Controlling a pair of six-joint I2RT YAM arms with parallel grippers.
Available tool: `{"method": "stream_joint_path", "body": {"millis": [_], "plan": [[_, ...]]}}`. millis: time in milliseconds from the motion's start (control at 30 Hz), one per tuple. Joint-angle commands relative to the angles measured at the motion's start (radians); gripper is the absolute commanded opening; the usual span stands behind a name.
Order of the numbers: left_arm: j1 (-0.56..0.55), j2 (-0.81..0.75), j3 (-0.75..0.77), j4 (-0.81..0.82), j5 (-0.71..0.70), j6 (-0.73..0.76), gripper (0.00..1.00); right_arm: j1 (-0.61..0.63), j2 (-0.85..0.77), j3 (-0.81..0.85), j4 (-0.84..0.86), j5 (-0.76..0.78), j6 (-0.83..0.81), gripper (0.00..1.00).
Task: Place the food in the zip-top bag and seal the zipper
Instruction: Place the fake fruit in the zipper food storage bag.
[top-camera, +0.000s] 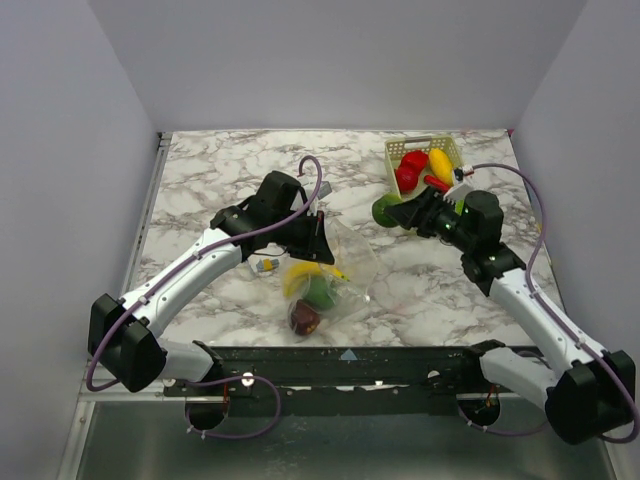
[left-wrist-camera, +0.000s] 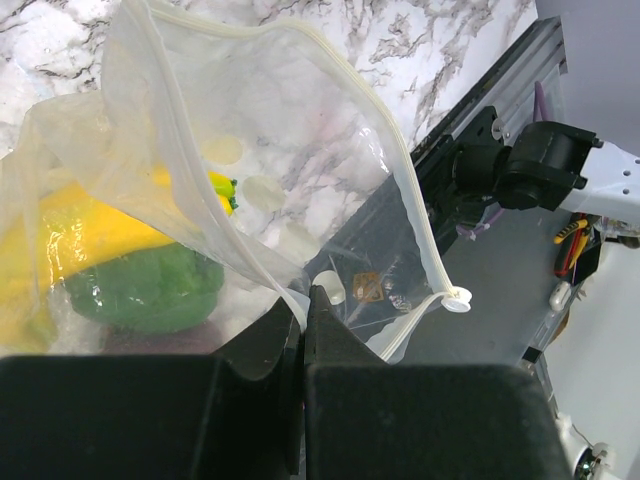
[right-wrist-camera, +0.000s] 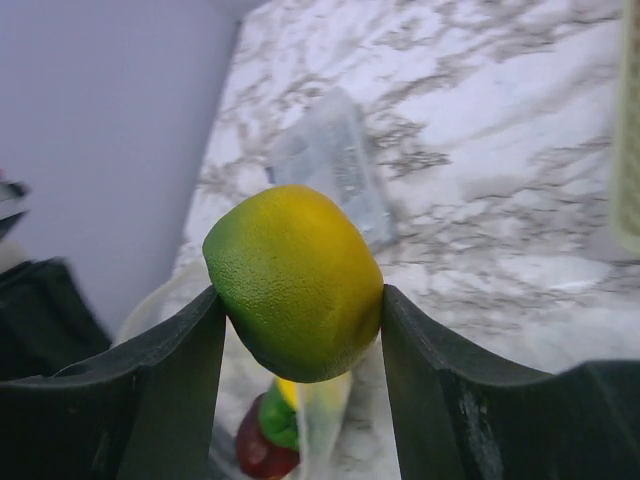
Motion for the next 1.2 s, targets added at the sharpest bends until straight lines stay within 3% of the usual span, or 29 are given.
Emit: {"method": "stream_joint_path", "body": {"millis": [0,200,400,700,933,1167], "plan": [[-0.003,-0.005,0.003,0.0,-0.003,0.014,0.0,0.028,-0.118,-0.074,0.189,-0.212,0.157,0.07],[-0.004,-0.005,0.003,0.001,0.0,0.014,0.0,0.19,-0.152,-0.094,0.139,-0.209,0.166,0.09],[-0.002,-0.008,0.002,0.001,-0.008,0.015,0.0,0.402,-0.123,-0.067,-0.018,0.026,0.112,0.1],[-0.002,0.0,0.005,-0.003,-0.006,0.017,0.0,0.427,-0.156,-0.118,-0.098,0.051,0.137,0.15],[-0.002,0.004,0.006,-0.003,-0.006,0.016,0.0,0.43,-0.166,-0.077,-0.231,0.097,0.093,0.34],[-0.002,0.005,0.006,-0.002,-0.007,0.015,0.0,0.43,-0.15,-0.061,-0.248,0.078,0.081,0.51]]}}
